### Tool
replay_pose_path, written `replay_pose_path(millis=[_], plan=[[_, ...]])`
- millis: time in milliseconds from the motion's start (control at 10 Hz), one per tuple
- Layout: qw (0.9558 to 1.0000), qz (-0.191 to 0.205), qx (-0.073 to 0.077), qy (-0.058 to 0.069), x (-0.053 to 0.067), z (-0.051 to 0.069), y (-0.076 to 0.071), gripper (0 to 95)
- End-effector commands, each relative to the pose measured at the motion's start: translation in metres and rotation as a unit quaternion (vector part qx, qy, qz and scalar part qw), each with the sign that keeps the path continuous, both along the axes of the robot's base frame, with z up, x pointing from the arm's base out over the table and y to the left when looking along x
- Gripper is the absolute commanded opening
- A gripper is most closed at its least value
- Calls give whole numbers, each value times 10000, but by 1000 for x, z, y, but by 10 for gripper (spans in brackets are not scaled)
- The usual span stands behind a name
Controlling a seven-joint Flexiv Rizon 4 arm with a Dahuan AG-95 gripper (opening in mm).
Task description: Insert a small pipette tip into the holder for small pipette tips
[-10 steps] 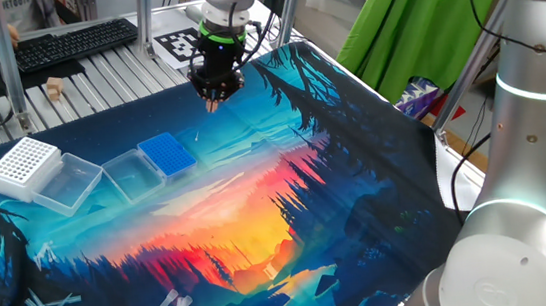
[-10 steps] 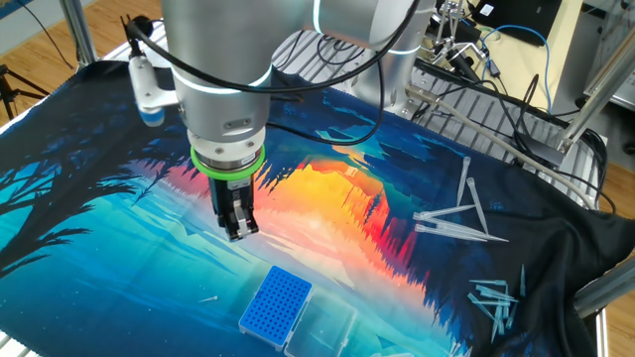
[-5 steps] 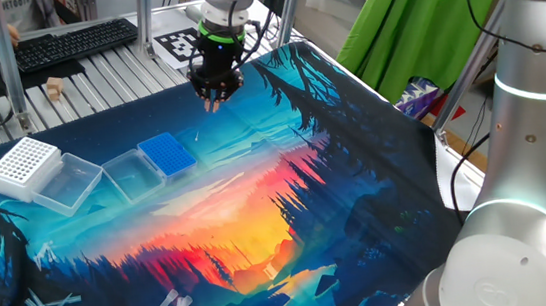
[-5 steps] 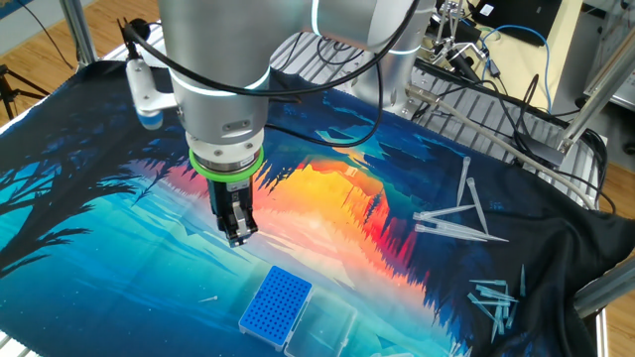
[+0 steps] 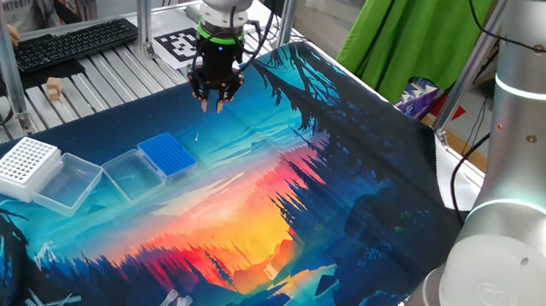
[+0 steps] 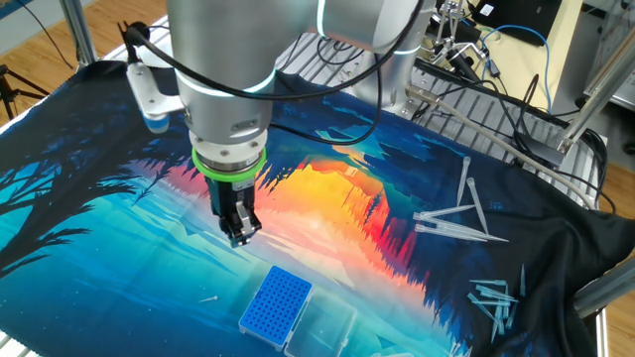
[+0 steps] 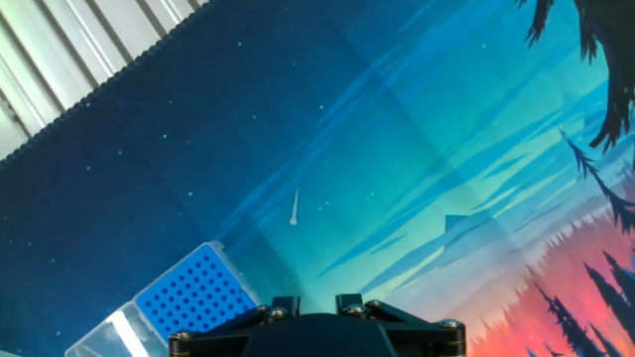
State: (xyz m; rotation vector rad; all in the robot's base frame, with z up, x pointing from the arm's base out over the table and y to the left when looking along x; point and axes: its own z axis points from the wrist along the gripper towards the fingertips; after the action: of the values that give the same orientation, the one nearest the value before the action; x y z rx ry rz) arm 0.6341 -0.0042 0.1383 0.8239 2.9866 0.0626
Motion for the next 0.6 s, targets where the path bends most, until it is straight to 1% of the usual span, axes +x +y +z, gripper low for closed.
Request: replay_pose_path(millis=[100, 300, 400, 500, 600], plan=[[10000, 99, -3, 10, 1, 0, 0, 380], [9999, 131, 8, -9, 1, 0, 0, 380], [9999, -112, -5, -14, 1, 0, 0, 380], [9996, -267, -9, 5, 2, 0, 0, 380], [9994, -340, -2, 8, 3, 0, 0, 380]])
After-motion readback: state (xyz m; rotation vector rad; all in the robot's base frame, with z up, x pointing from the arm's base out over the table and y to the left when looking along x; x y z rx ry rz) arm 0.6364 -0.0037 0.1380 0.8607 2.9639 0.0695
